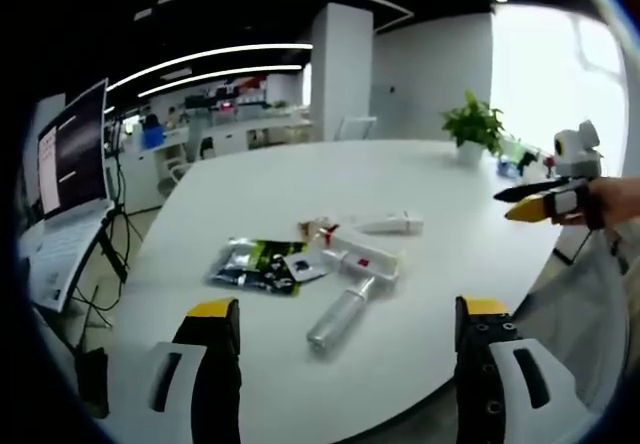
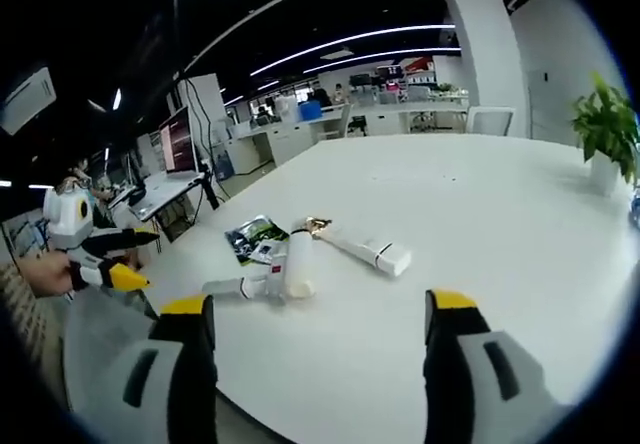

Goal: Arrange the skincare products in the storage area until every visible bottle or jar stands upright without overlapping.

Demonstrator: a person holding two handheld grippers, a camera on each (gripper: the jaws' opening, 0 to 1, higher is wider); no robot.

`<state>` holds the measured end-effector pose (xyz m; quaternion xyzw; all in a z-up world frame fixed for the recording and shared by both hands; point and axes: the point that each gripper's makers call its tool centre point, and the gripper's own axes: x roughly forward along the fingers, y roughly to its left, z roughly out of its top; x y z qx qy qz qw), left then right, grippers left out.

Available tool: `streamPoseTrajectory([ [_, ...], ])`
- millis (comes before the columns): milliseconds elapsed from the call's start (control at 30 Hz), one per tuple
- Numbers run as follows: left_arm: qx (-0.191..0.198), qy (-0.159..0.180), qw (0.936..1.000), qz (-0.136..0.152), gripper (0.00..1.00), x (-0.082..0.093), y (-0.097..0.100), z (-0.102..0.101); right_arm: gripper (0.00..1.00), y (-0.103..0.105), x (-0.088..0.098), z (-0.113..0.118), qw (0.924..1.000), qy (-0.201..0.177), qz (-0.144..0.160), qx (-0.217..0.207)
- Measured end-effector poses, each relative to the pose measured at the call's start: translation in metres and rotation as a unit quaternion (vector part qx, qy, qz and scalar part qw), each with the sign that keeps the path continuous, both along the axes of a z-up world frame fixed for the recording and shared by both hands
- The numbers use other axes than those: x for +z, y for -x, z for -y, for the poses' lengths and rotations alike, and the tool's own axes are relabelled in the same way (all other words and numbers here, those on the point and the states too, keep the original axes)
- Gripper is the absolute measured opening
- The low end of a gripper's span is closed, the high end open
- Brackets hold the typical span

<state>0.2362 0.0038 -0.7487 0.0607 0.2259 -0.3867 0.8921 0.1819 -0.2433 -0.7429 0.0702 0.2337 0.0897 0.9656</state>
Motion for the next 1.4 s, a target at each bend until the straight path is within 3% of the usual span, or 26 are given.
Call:
streamPoseTrajectory([
  [333, 0.002, -0.004, 1.0, -0.001, 0.86, -0.002, 0.0, -0.002, 0.74, -0.018, -0.003, 0.001, 0.9993, 0.015, -0.022, 0.025],
  [633, -0.005, 0.0, 1.0, -0.002, 0.85, -0.001, 0.001, 0.0, 0.71, -0.042, 0.005, 0.003, 0.9988, 0.024, -0.014, 0.042],
  [1133, -0.023, -0.012, 0.9995, -0.019, 0.81, -0.007, 0.005, 0.003, 0.63, -0.09, -0.009, -0.011, 0.9938, 0.042, -0.042, 0.094],
  [1400, -0.04, -0.03, 0.9986, -0.016, 0.8, -0.011, 0.009, 0.006, 0.57, -0.116, -0.023, -0.033, 0.9925, 0.033, -0.049, 0.107],
])
